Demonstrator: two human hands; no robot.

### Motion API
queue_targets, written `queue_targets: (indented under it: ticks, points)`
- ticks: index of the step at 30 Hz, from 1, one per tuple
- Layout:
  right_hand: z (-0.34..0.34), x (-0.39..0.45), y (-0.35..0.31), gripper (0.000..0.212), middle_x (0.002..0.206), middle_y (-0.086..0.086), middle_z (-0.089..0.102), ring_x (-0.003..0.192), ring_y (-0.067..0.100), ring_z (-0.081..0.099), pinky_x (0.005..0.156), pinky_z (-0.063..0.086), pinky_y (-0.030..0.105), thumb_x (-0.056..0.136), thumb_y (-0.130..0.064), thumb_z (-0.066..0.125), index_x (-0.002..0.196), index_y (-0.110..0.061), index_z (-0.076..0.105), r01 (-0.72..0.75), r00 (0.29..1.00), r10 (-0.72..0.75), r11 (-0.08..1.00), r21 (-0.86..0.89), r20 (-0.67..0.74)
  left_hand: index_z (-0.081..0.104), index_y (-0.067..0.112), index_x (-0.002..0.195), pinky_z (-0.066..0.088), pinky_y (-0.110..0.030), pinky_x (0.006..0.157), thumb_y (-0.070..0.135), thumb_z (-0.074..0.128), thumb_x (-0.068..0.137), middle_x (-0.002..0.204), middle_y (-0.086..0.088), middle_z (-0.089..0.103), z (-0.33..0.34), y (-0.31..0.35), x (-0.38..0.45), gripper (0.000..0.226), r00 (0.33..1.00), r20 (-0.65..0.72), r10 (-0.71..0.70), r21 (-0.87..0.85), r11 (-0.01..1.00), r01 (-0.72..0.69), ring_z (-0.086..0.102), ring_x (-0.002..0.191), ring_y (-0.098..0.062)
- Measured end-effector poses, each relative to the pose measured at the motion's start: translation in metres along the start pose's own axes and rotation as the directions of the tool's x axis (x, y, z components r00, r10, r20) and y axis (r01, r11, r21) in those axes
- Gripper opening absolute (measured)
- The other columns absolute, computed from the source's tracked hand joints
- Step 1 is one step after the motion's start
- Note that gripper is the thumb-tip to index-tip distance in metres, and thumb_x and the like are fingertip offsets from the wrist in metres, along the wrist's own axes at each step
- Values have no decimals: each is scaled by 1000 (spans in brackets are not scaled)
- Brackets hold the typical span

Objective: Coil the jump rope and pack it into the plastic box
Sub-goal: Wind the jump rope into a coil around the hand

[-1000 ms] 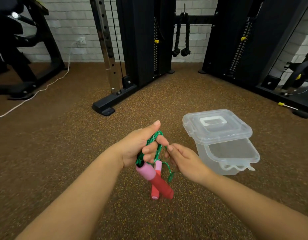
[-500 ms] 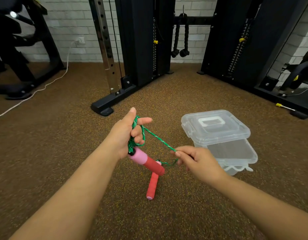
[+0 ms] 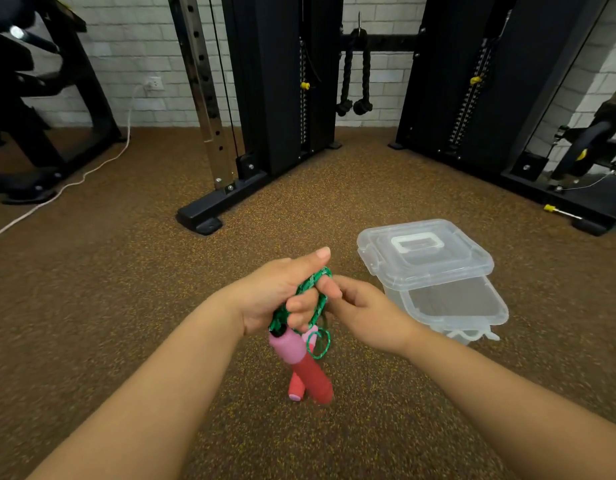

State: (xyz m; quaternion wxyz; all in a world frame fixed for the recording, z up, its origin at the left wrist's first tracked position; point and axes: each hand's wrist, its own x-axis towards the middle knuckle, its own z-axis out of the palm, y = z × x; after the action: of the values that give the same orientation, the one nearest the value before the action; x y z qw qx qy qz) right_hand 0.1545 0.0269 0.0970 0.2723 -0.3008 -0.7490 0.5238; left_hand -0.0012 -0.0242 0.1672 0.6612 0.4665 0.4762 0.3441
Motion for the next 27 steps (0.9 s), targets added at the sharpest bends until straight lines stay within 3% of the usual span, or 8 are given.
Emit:
queue_targets:
  ticks: [4, 9, 12, 15, 18, 21, 23, 27]
  points:
    - [-7, -10, 9, 23, 57, -11, 55, 60, 6, 55, 66, 46, 38, 99, -24, 44, 86, -31, 61, -63, 994, 48, 987, -151, -98, 66, 10, 76, 38, -22, 44, 50, 40, 94, 34, 7, 32, -9, 0, 0, 51, 986, -162, 47, -133, 989, -69, 34, 32, -10]
    - [3, -30, 9, 26, 77, -13, 59, 75, 7, 56, 75, 49, 36, 96, -42, 37, 91, -30, 59, 51, 992, 26, 811, -583, 124, 68, 5, 109, 50, -25, 60, 54, 41, 93, 57, 2, 61, -16, -7, 9, 59, 934, -344, 96, -256, 948, -191, 58, 53, -13]
    - [9, -34, -9, 26, 73, -14, 55, 72, 7, 54, 70, 47, 36, 94, -45, 38, 84, -28, 56, 159, 980, -53, 788, -595, 192, 59, 3, 119, 54, -33, 81, 63, 26, 92, 94, -15, 75, -15, -9, 16, 73, 924, -370, 92, -244, 951, -192, 72, 83, -23]
    - [7, -29, -32, 28, 69, -10, 56, 69, 12, 55, 66, 48, 40, 92, -43, 44, 79, -22, 56, 231, 973, -194, 851, -472, 126, 54, 1, 123, 50, -41, 93, 70, 10, 89, 104, -28, 70, -7, -11, 20, 88, 939, -341, 37, -167, 981, -100, 69, 95, -33]
    - [1, -19, -48, 21, 78, 9, 63, 75, 27, 60, 71, 51, 47, 91, -38, 46, 81, -23, 58, 206, 978, -207, 945, -254, 20, 65, 1, 106, 53, -31, 87, 70, 5, 89, 99, -27, 70, -2, -15, 16, 93, 950, -308, 51, 23, 999, -47, 68, 97, -29]
    - [-10, -9, -58, 18, 63, 2, 53, 59, 14, 52, 60, 46, 33, 95, -27, 47, 82, -20, 57, 163, 984, -167, 984, -73, -58, 70, 1, 79, 56, -22, 69, 67, -3, 89, 80, -27, 71, 1, -14, 9, 99, 977, -204, 60, 208, 978, -17, 71, 82, -34]
    - [-17, -4, -60, 20, 63, -5, 51, 58, 7, 48, 59, 42, 24, 98, -25, 45, 83, -16, 57, 134, 986, -145, 982, -134, -79, 70, 4, 81, 56, -27, 64, 69, -2, 87, 61, -20, 65, 1, -13, 5, 97, 993, -113, 38, 269, 963, -6, 66, 62, -33]
    - [-23, 7, -43, 24, 64, -17, 48, 62, 4, 44, 65, 40, 30, 98, -34, 45, 76, -30, 56, 71, 978, -91, 991, -114, -186, 68, 11, 79, 47, -26, 53, 63, 32, 88, 37, -1, 46, 0, -9, 2, 64, 1000, -22, 8, 291, 957, -2, 50, 39, -19]
